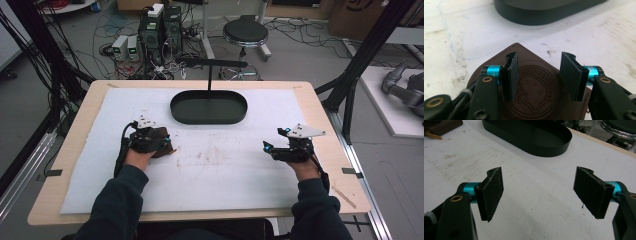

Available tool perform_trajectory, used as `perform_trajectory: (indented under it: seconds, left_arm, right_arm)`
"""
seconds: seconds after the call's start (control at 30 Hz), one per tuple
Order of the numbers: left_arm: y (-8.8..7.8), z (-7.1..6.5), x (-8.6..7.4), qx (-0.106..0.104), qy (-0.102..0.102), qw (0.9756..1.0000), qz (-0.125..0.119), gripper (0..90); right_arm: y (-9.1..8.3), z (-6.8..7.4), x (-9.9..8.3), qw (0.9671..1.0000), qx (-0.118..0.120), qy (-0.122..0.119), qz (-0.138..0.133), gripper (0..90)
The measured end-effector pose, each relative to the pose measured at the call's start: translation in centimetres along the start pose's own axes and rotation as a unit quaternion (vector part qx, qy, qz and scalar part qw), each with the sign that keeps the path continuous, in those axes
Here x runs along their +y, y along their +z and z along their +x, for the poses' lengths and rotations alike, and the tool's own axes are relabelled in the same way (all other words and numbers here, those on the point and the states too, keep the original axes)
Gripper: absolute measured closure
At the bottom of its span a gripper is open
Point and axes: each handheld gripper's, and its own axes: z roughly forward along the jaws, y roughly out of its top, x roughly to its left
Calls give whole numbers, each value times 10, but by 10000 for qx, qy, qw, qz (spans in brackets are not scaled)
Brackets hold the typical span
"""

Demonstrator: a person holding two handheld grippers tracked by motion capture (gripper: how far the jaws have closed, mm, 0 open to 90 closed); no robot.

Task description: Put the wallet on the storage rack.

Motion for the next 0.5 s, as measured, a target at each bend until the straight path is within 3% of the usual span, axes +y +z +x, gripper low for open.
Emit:
perform_trajectory:
  seconds: [0.07,0.1,0.17,0.2,0.27,0.3,0.33,0.43,0.47,0.5]
  left_arm:
    - [-5,7,-2,-288,158,9995,41,526]
    - [-5,7,-2,-288,158,9995,41,531]
    - [-12,18,-5,-695,288,9971,115,568]
    - [-12,18,-5,-695,288,9971,115,616]
    - [-17,20,-5,-564,125,9982,162,593]
    - [-17,20,-5,-564,125,9982,162,515]
    - [-17,15,-3,-456,-27,9988,189,463]
    - [-14,3,0,-44,-46,9998,203,353]
    - [-14,3,0,-44,-46,9998,203,328]
    - [-9,-6,1,220,-75,9995,205,292]
  right_arm:
    - [0,1,0,10000,4,18,2,244]
    - [0,1,0,10000,4,18,2,244]
    - [0,1,-1,10000,10,-13,12,244]
    - [0,1,-1,10000,3,-17,12,244]
    - [0,1,-1,10000,2,-7,24,244]
    - [0,1,-1,10000,2,-7,24,244]
    - [0,1,-1,10000,-6,-15,38,244]
    - [2,2,-1,10000,-9,-23,59,244]
    - [2,2,-1,10000,-9,-23,59,244]
    - [2,4,-1,10000,10,-26,70,245]
